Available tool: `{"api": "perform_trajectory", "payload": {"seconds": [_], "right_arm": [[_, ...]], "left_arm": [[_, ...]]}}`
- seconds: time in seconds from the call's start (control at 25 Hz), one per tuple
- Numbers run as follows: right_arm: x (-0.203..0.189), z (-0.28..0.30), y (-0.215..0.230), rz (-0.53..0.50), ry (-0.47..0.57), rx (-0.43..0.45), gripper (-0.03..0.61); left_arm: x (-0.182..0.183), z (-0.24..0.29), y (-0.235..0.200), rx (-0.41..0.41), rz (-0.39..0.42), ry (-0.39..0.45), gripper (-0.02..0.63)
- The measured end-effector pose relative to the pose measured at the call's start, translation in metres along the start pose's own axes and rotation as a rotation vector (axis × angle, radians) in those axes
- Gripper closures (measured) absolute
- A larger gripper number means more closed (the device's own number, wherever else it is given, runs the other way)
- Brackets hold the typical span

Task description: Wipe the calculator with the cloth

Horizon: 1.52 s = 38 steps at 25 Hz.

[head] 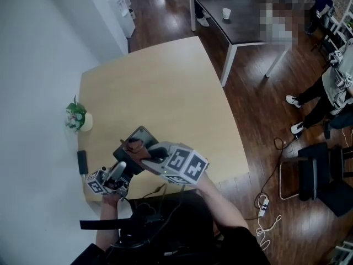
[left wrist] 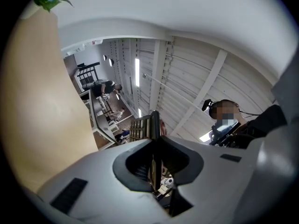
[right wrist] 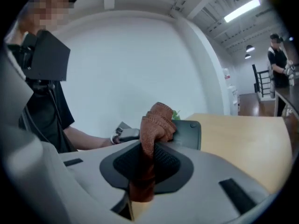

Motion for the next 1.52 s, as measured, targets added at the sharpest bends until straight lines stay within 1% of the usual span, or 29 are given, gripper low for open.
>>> {"api": "perform_trajectory", "payload": {"seconds": [0.04,0.12,0.2,0.28,0.36,0.44,0.48,0.56,0.64,0.76,0.8,0.84,0.92,1.04,1.12,1.2,1.32,1.36,1.4,1.44,1.52], "right_arm": [[-0.003,0.002,0.007,0.007,-0.013,-0.023,0.512],[-0.006,-0.004,0.025,0.058,0.002,-0.057,0.511],[-0.010,-0.014,0.045,0.107,0.026,-0.098,0.511],[-0.017,-0.024,0.066,0.143,0.040,-0.157,0.511],[-0.028,-0.036,0.088,0.166,0.037,-0.245,0.512],[-0.038,-0.049,0.101,0.186,0.041,-0.315,0.516],[-0.039,-0.054,0.101,0.198,0.054,-0.323,0.517],[-0.034,-0.056,0.088,0.205,0.087,-0.283,0.517],[-0.023,-0.045,0.060,0.177,0.101,-0.190,0.517],[-0.008,-0.014,0.006,0.101,0.093,-0.018,0.515],[-0.006,-0.004,-0.008,0.068,0.079,0.016,0.515],[-0.007,0.005,-0.015,0.036,0.057,0.028,0.515],[-0.011,0.014,-0.011,0.009,0.016,-0.002,0.515],[-0.012,0.004,0.016,0.081,0.023,-0.054,0.512],[-0.015,-0.007,0.036,0.126,0.022,-0.090,0.511],[-0.025,-0.019,0.063,0.149,-0.006,-0.174,0.511],[-0.049,-0.038,0.102,0.150,-0.071,-0.359,0.515],[-0.050,-0.041,0.104,0.138,-0.074,-0.388,0.517],[-0.045,-0.042,0.100,0.113,-0.062,-0.391,0.517],[-0.035,-0.039,0.090,0.071,-0.041,-0.373,0.517],[-0.004,-0.024,0.060,-0.065,-0.005,-0.311,0.515]], "left_arm": [[0.000,0.001,0.003,-0.014,0.000,0.001,0.554],[-0.001,-0.002,0.006,-0.022,-0.007,0.011,0.551],[-0.002,-0.007,0.006,-0.017,-0.017,0.023,0.547],[-0.005,-0.013,0.003,-0.002,-0.030,0.028,0.545],[-0.007,-0.019,0.000,0.007,-0.067,0.057,0.552],[-0.002,-0.018,0.003,-0.003,-0.120,0.117,0.560],[0.000,-0.023,0.000,0.003,-0.122,0.134,0.560],[0.001,-0.039,-0.013,0.031,-0.097,0.139,0.558],[0.008,-0.028,-0.008,0.027,-0.130,0.158,0.558],[0.010,-0.010,-0.001,0.014,-0.166,0.174,0.558],[0.009,-0.008,0.000,0.009,-0.172,0.176,0.558],[0.009,-0.005,0.002,0.001,-0.176,0.178,0.558],[0.006,-0.006,0.003,-0.017,-0.177,0.180,0.557],[-0.005,-0.031,-0.006,-0.021,-0.119,0.143,0.555],[-0.006,-0.033,-0.001,-0.028,-0.104,0.123,0.549],[-0.010,-0.033,0.000,-0.019,-0.110,0.109,0.545],[-0.016,-0.037,-0.004,0.005,-0.135,0.100,0.565],[-0.018,-0.037,-0.005,0.019,-0.137,0.088,0.563],[-0.020,-0.036,-0.006,0.034,-0.134,0.069,0.563],[-0.023,-0.035,-0.008,0.049,-0.129,0.044,0.560],[-0.027,-0.030,-0.010,0.068,-0.120,-0.010,0.560]]}}
Point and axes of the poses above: the fingertips, and each gripper's own axes: z forward along the fingers, y to its right, x out of its top, the point moved 2 cm from there along -z, backward along the fingers, and after that the axes turned 11 degrees about z, right-handed, at the moved point
